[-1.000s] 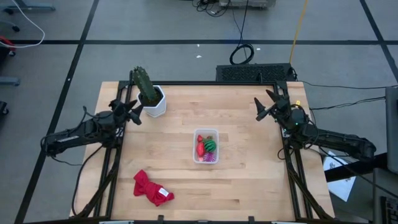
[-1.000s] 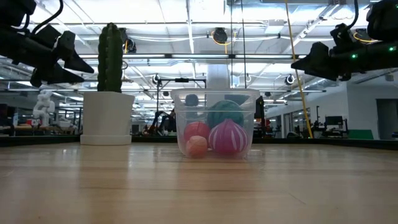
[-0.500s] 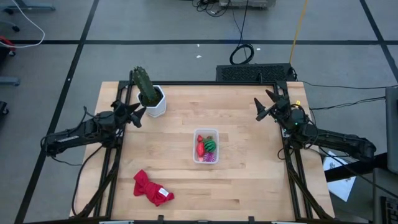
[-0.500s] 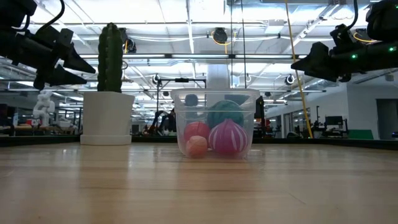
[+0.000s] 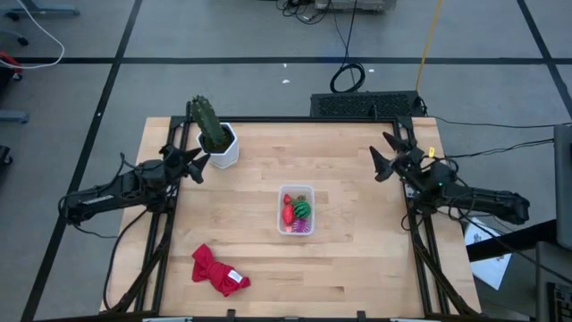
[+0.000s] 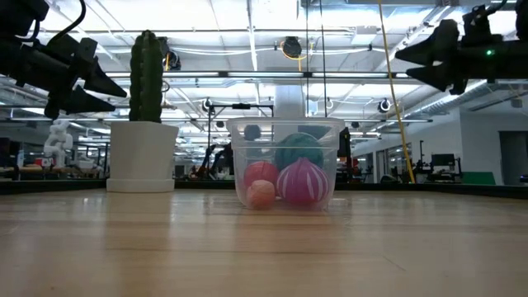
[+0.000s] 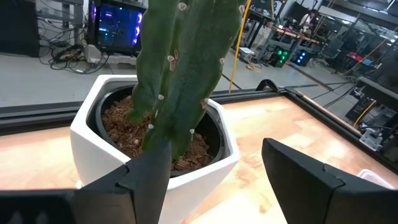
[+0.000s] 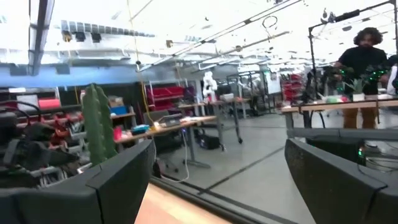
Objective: Pick and placing Produce into tupperware
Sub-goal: Return to Home Position
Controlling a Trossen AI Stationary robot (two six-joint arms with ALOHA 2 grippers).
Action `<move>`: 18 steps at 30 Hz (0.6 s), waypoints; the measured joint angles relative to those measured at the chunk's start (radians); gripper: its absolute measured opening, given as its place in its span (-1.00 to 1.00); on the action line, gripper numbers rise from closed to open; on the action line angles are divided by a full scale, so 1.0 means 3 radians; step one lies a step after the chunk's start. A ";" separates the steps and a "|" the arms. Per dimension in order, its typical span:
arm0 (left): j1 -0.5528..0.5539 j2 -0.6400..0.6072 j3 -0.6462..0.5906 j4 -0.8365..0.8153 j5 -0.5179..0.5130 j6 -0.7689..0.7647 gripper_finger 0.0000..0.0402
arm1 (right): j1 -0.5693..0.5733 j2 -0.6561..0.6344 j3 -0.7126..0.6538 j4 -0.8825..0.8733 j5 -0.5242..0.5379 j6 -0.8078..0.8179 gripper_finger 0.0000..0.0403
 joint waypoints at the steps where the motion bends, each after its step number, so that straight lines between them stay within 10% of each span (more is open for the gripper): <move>1: 0.0000 -0.0001 0.0000 0.0000 -0.0001 0.0008 0.26 | 0.0004 -0.0019 0.0000 -0.0005 0.0000 0.0000 0.76; 18: 0.0000 0.0000 0.0000 0.0000 -0.0001 0.0009 0.26 | 0.0004 -0.0070 0.0000 -0.0013 -0.0001 0.0000 0.76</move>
